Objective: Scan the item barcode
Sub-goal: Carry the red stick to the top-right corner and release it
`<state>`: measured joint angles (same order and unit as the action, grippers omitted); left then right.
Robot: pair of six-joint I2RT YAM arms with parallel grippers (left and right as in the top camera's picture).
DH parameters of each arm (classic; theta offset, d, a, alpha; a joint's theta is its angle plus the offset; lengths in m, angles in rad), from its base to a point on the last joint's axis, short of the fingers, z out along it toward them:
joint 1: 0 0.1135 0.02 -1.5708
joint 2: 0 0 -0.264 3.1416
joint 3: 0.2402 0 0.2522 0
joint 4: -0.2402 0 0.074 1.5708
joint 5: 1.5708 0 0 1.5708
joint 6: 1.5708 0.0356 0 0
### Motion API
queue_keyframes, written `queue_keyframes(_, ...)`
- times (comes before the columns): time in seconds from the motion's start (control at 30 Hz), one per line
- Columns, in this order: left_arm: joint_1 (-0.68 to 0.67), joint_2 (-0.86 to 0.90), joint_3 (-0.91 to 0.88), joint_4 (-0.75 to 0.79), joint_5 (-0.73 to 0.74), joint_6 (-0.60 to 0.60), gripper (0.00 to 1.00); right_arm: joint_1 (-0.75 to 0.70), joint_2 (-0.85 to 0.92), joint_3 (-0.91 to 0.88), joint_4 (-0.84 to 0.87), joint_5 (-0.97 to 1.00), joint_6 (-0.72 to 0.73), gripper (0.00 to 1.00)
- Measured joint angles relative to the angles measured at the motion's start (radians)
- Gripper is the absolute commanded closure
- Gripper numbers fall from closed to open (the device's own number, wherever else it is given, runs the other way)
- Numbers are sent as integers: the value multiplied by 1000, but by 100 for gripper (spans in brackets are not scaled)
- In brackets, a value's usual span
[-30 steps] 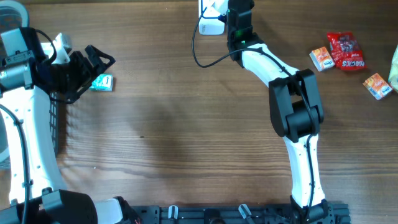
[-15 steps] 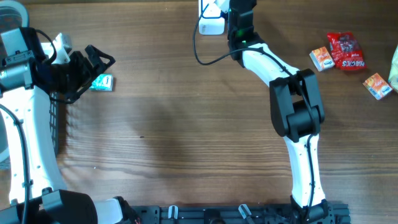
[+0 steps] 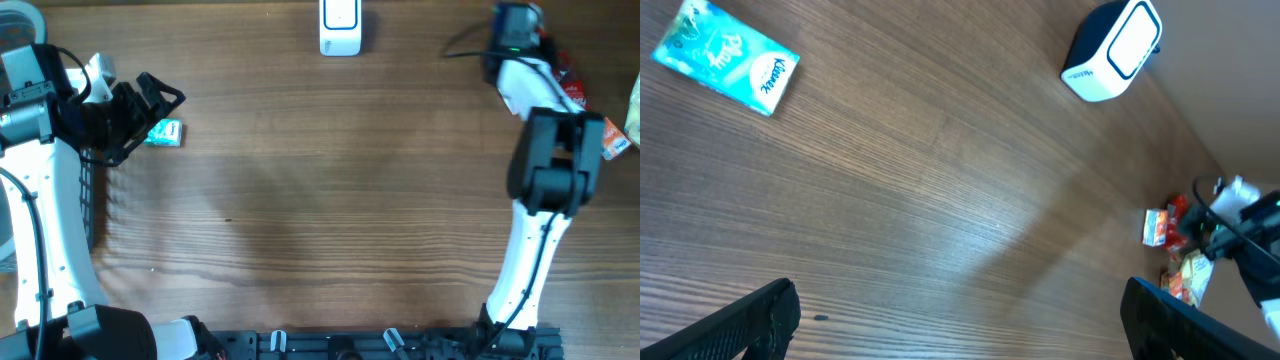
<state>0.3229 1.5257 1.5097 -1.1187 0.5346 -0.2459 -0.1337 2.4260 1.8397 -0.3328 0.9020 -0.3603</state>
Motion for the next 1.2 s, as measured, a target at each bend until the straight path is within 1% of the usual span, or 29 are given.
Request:
queue_keyframes(0.03,0,0,0,0,0,0,0,-30,0,0,-61,-2,72,96)
queue_keyframes(0.1,0,0,0,0,0,0,0,-68,0,0,-138,-19,171,95)
queue_keyframes(0.17,0,0,0,0,0,0,0,-108,0,0,-205,-61,266,87)
queue_keyframes(0.2,0,0,0,0,0,0,0,-121,0,-1,-220,-76,296,77)
queue_keyframes(0.23,0,0,0,0,0,0,0,-131,0,-1,-233,-90,321,64)
queue_keyframes(0.27,0,0,0,0,0,0,0,-141,0,-1,-245,-101,343,47)
queue_keyframes(0.3,0,0,0,0,0,0,0,-152,0,-1,-251,-111,359,18)
queue_keyframes(0.33,0,0,0,0,0,0,0,-161,0,-1,-254,-116,372,1)
queue_keyframes(0.6,0,0,0,0,0,0,0,-161,-12,10,-247,-101,420,0)
queue_keyframes(0.73,0,0,0,0,0,0,0,-155,-27,9,-248,-132,443,0)
queue_keyframes(0.8,0,0,0,0,0,0,0,-153,-64,6,-246,-184,447,0)
queue_keyframes(0.93,0,0,0,0,0,0,0,-153,-216,1,-243,-298,454,0)
queue_keyframes(1.1,0,0,0,0,0,0,0,-152,-415,1,-249,-352,459,0)
queue_keyframes(1.2,0,0,0,0,0,0,0,-152,-513,2,-296,-400,462,0)
